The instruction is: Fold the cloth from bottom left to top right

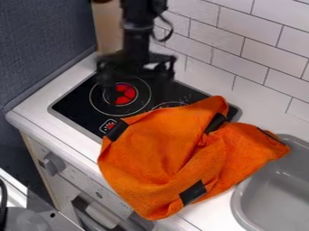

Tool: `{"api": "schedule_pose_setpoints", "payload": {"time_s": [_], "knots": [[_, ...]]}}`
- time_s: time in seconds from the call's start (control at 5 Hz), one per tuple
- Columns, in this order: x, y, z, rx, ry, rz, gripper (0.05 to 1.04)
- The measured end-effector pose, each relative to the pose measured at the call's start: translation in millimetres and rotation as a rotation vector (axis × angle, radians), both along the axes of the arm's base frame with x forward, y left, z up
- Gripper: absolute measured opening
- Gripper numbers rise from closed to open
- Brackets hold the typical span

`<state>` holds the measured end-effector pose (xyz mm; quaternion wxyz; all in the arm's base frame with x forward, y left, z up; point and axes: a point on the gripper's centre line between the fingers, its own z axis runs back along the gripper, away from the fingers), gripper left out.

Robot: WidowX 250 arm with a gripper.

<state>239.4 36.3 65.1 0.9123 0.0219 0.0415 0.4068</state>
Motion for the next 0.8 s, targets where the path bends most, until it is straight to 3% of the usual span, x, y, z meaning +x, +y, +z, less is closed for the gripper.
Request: {"api": "schedule_pose_setpoints", "payload": {"time_s": [0.2,0.4,0.6,0.8], "knots": [[-28.4,-12.9,6.1,0.025,0.021,0.243,1.0],[-37.0,-22.4,-1.3,0.033,0.084,0.443,1.0],[-44.9,-31.0,-16.0,0.006,0.1,0.493,1.0],[-41.8,-35.7,-36.6,-0.033,0.097,0.464,1.0]]}}
